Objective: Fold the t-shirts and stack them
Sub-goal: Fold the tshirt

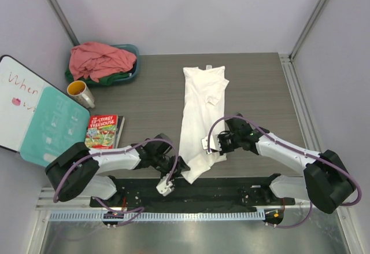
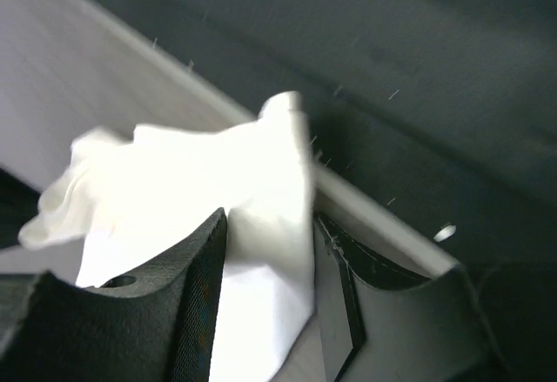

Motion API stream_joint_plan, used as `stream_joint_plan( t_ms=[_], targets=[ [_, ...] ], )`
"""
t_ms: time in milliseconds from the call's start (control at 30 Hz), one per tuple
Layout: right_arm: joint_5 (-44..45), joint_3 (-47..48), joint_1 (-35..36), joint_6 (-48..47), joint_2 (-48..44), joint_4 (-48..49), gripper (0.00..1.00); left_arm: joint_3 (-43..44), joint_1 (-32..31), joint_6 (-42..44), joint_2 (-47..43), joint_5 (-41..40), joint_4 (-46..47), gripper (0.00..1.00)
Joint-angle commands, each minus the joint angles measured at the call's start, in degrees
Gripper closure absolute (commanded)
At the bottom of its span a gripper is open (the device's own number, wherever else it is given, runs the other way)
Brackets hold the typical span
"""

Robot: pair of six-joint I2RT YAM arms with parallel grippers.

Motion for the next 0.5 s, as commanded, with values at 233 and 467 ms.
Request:
stream_joint_plan(
  t_ms=[233,467],
  targets=[
    [-0.09,-0.40,-0.25,1.26,-1.00,3.53,0.99,-0.42,-0.74,-6.74,1.04,-8.94,14.38,0.60],
    [0.35,-0.84,-0.25,1.44,-1.35,3.44,0.99,-1.13,-0.83,-10.07,-0.54,-9.29,15.26,1.00]
  ],
)
